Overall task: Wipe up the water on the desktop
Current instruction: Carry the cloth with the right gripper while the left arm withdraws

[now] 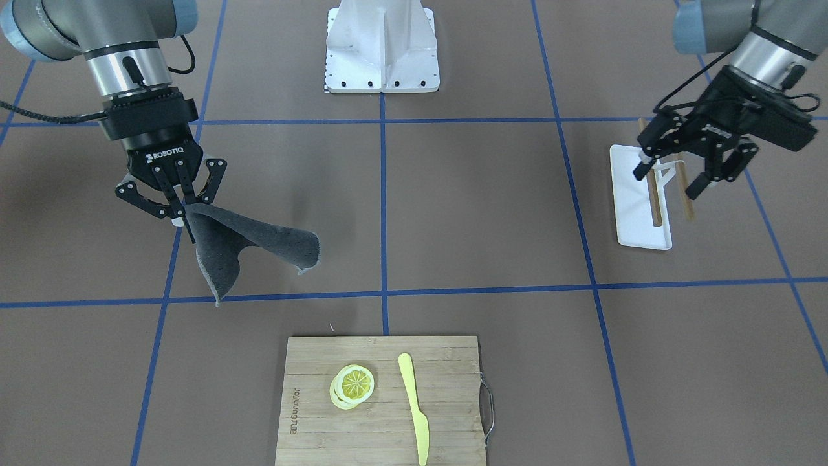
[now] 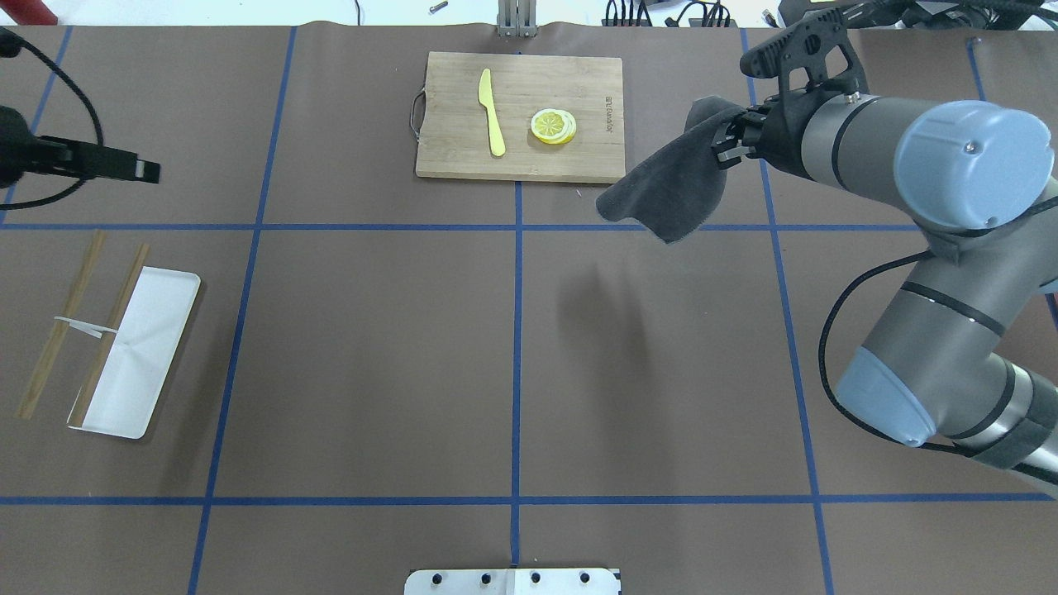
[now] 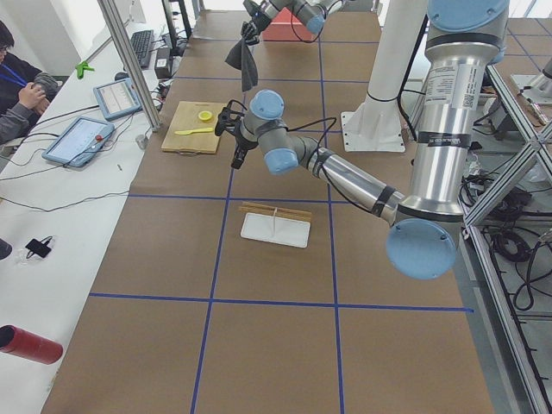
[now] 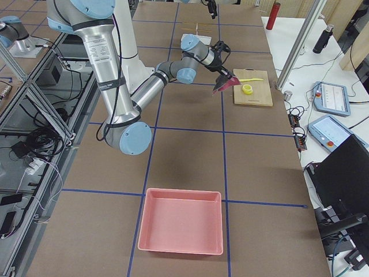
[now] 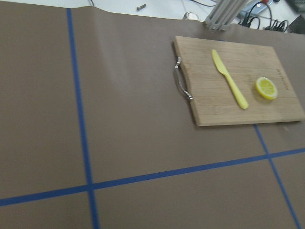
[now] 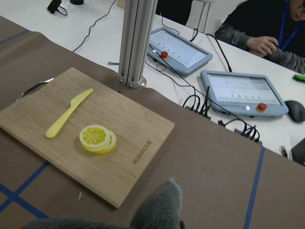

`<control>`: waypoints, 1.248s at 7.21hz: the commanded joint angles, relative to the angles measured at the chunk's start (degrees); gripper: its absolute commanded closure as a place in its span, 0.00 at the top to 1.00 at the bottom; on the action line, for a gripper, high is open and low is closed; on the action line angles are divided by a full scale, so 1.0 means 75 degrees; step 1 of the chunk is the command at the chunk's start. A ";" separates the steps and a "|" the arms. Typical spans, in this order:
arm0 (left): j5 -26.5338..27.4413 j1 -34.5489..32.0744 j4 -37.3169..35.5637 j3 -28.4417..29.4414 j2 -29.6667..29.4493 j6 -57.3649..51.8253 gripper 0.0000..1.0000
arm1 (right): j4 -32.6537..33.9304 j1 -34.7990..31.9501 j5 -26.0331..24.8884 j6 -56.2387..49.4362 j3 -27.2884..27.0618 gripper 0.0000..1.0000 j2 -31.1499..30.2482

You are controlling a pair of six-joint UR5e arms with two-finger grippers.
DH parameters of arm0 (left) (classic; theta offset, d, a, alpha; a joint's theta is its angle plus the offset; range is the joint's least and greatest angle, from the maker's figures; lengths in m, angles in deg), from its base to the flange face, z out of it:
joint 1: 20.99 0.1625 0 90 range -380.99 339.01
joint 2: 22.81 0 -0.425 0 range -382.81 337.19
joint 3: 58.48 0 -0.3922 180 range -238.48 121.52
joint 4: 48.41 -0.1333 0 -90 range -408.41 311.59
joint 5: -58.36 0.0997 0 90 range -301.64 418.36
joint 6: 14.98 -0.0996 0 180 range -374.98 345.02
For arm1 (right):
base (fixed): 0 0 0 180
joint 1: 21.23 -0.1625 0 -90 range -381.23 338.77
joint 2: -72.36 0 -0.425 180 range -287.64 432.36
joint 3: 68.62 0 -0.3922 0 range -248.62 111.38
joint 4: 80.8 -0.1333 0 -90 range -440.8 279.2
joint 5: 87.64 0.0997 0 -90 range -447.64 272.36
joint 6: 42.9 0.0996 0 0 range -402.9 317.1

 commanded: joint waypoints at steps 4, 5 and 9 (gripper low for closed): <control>-0.0309 -0.2798 -0.4510 0.0464 0.0826 -0.6612 0.99 | 0.0261 -0.0653 0.1699 0.0448 -0.0058 0.00 -0.0843; -0.0309 -0.3097 -0.6155 0.0734 0.0466 -0.7547 0.99 | 0.0272 -0.0864 0.2270 0.0436 -0.0070 0.00 -0.1146; -0.0948 -0.4408 -0.7136 0.0947 0.1044 -0.7638 0.99 | 0.0156 -0.1018 0.2511 0.0133 -0.0691 0.00 -0.3125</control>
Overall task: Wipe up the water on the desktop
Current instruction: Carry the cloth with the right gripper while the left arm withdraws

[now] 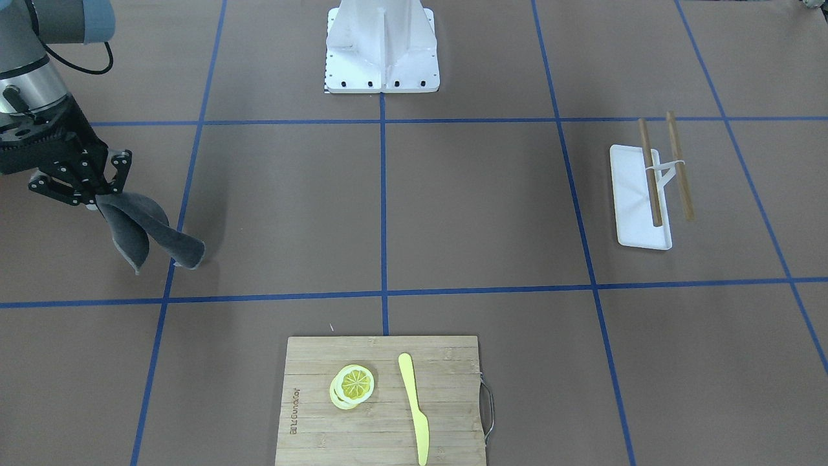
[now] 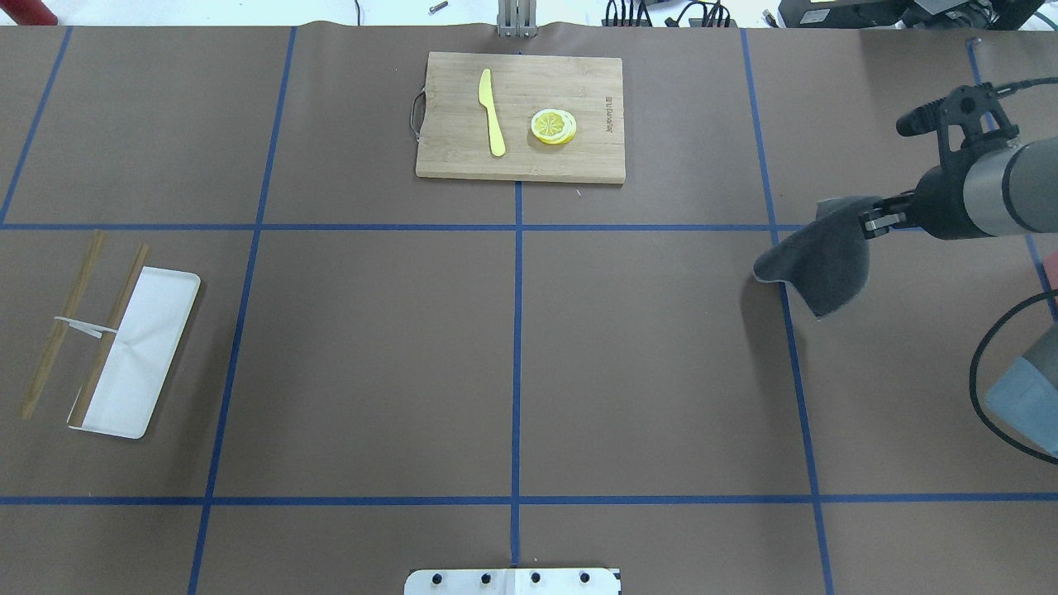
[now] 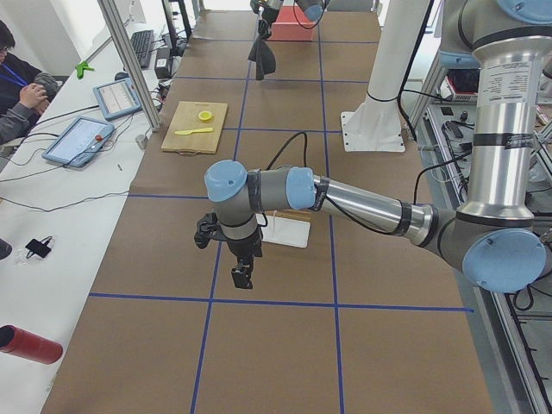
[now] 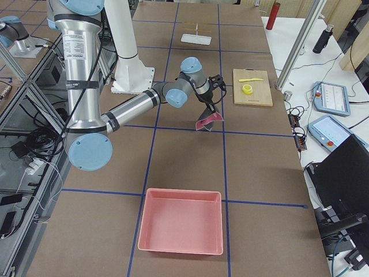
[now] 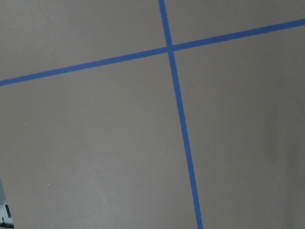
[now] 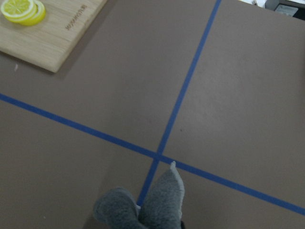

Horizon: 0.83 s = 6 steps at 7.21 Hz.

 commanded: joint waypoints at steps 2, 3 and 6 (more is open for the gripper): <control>-0.0783 -0.0610 0.1343 0.0037 0.1074 0.0044 0.99 | -0.0039 0.0003 -0.0093 -0.0599 -0.0134 0.00 -0.1460; -0.0783 -0.0610 0.1371 0.0049 0.1076 0.0045 0.99 | -0.0027 0.0003 -0.0163 -0.1067 0.0005 0.00 -0.1917; -0.0795 -0.0610 0.1371 0.0026 0.1064 0.0045 0.99 | 0.0159 0.0166 -0.0914 -0.1142 0.1012 0.00 -0.1330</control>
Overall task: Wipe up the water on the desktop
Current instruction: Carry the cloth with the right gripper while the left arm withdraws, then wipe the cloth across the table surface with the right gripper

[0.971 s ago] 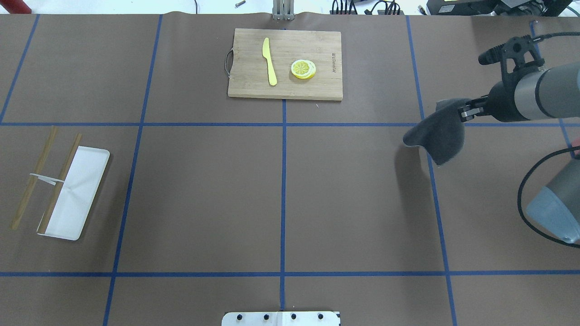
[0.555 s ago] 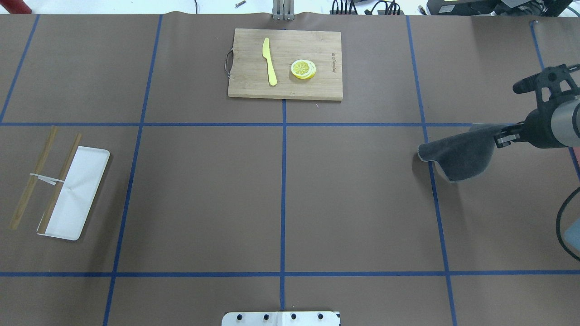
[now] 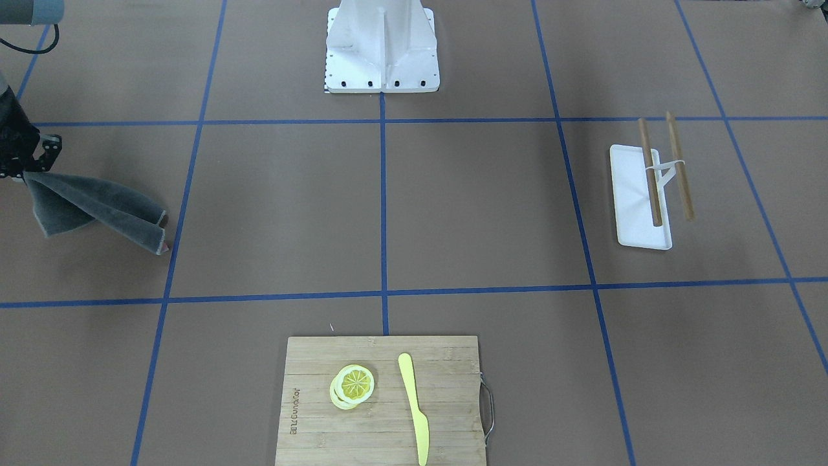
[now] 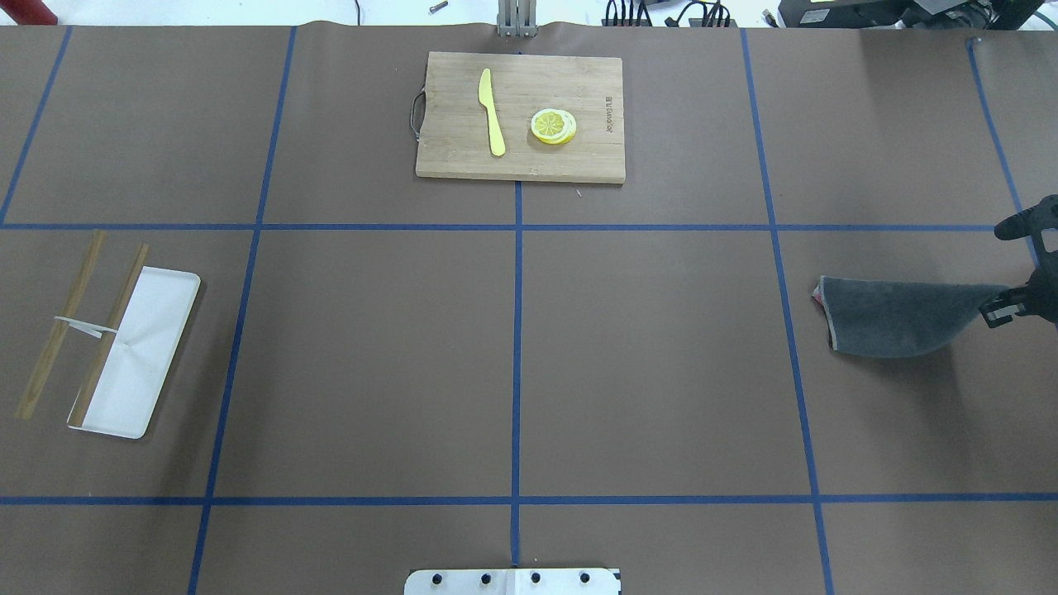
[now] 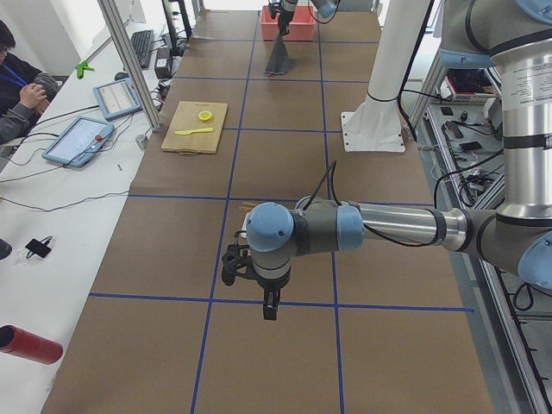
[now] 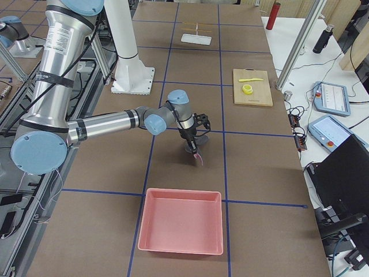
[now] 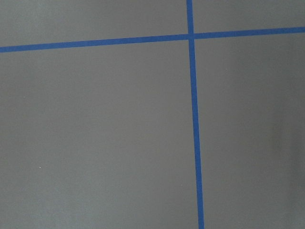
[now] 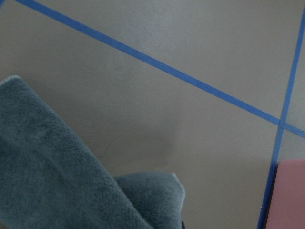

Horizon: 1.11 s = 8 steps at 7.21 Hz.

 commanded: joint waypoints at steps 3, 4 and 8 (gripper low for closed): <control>0.0000 -0.0002 0.0012 0.0005 0.0005 0.0001 0.99 | 0.0943 0.1087 -0.0209 0.1707 0.1344 0.00 0.3035; -0.0012 -0.0002 0.0012 0.0029 -0.0007 0.0001 0.99 | 0.1199 0.1546 -0.0255 0.2459 0.1428 0.00 0.3715; -0.0012 -0.0002 0.0000 0.0029 -0.0030 0.0001 0.99 | 0.2245 0.3202 -0.1088 0.5240 0.1348 0.00 0.5666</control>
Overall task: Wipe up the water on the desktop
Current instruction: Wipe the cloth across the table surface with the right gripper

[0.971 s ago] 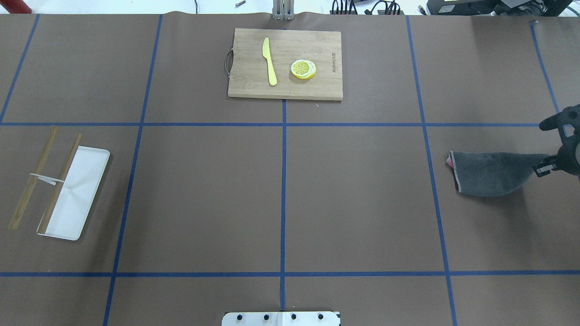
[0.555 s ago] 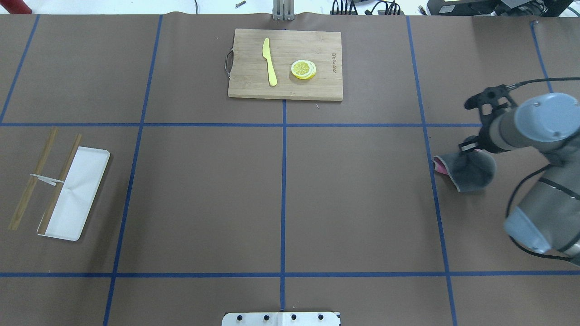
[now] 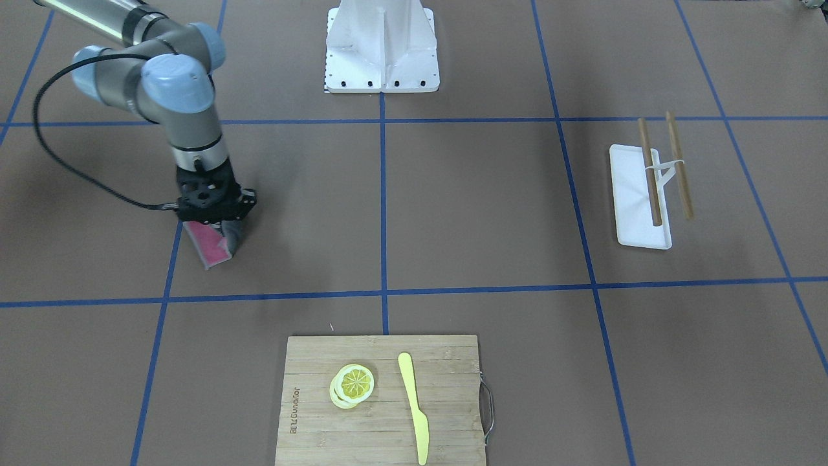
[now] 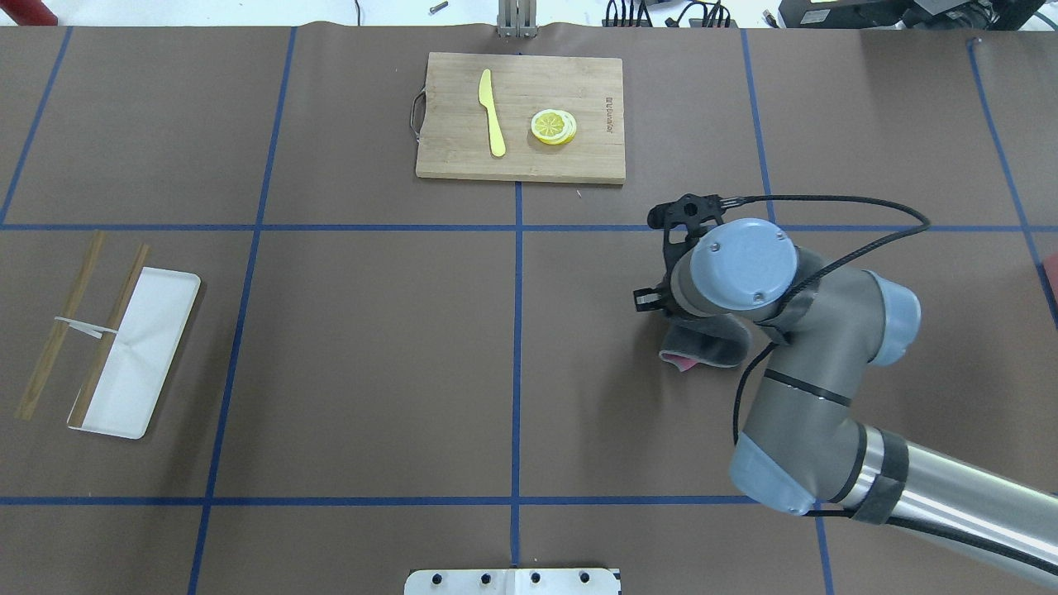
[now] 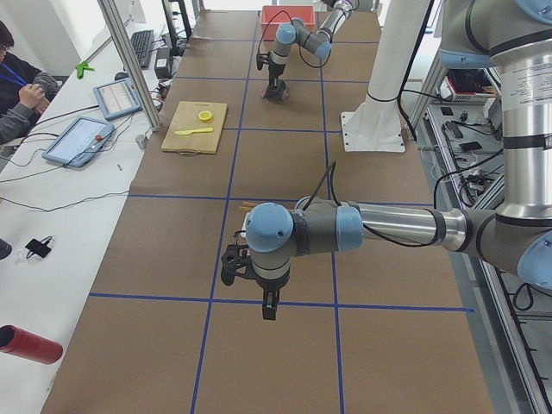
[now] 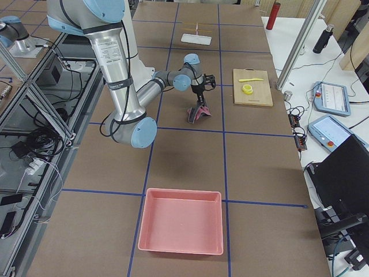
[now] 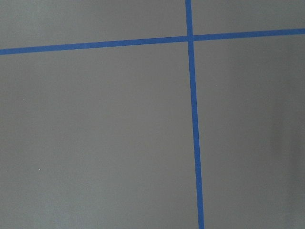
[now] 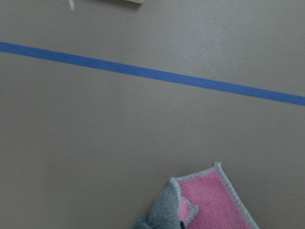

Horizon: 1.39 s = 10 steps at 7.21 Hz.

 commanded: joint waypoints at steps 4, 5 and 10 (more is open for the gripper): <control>-0.0001 0.0000 0.0008 -0.0023 0.0009 0.0000 0.99 | 0.0146 -0.0048 -0.0057 -0.1050 -0.1352 0.00 -0.1830; -0.0001 0.0000 -0.0004 -0.0023 -0.0002 0.0000 0.99 | 0.0134 -0.0339 -0.0010 -0.1674 -0.1798 0.00 -0.2838; -0.0001 0.0000 0.0008 -0.0023 0.0021 0.0000 0.99 | -0.0486 -0.2214 -0.0103 -0.5215 -0.2236 0.00 -0.6196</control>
